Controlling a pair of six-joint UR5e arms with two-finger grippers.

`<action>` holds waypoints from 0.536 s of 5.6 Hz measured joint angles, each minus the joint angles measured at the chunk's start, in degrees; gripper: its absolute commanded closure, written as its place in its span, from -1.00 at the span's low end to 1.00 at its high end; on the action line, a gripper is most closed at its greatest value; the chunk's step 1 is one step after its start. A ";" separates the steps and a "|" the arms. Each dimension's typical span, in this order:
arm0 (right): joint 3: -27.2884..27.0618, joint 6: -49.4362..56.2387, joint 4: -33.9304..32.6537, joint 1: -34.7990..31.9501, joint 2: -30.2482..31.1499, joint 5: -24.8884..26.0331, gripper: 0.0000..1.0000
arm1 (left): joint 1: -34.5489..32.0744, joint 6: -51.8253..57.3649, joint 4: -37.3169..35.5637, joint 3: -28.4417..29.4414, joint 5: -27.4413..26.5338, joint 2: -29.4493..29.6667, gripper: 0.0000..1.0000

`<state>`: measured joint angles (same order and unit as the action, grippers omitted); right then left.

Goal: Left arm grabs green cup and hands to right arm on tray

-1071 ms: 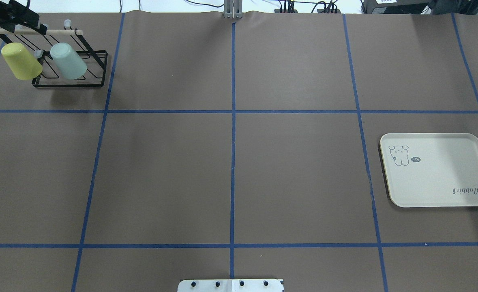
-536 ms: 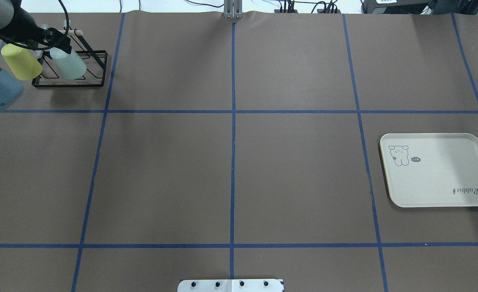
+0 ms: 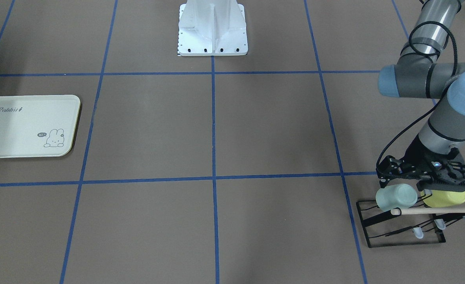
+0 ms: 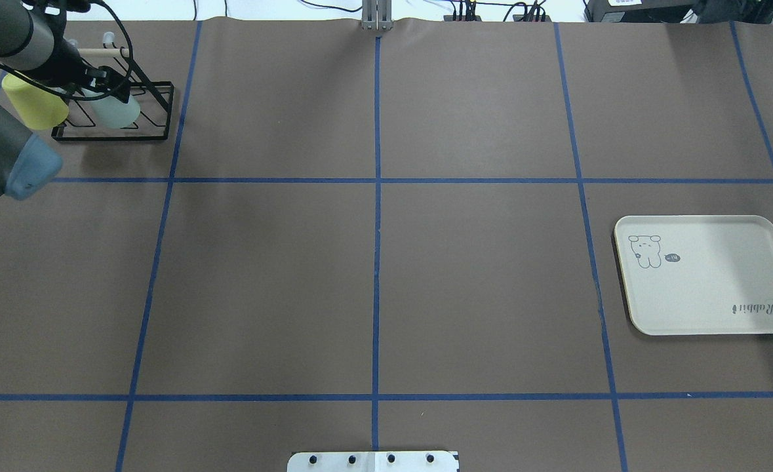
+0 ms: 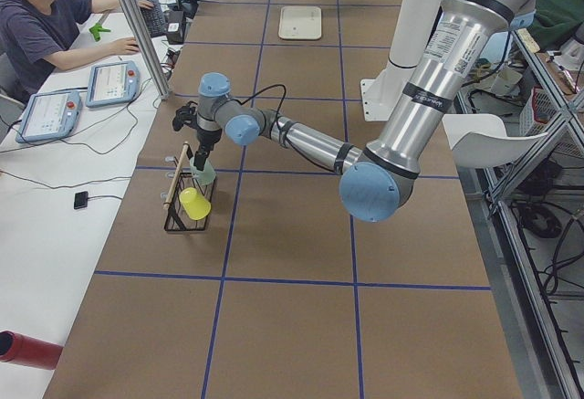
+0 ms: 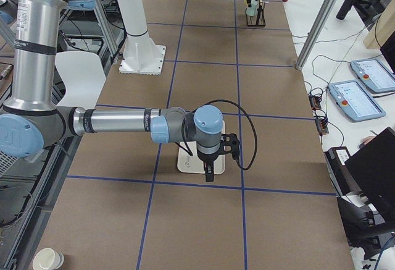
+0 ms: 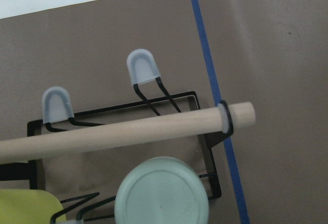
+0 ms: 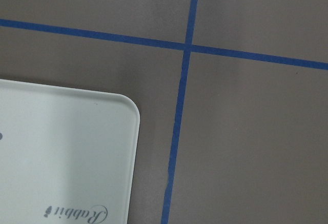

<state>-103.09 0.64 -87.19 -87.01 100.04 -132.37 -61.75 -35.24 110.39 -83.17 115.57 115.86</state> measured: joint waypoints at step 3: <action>0.00 -0.11 0.00 0.00 -0.03 0.00 -1.00 | 0.05 0.58 0.30 3.31 -0.08 1.90 -0.98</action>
<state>-103.09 0.53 -87.19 -87.01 100.02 -132.36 -61.70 -34.65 110.69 -79.86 115.49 117.76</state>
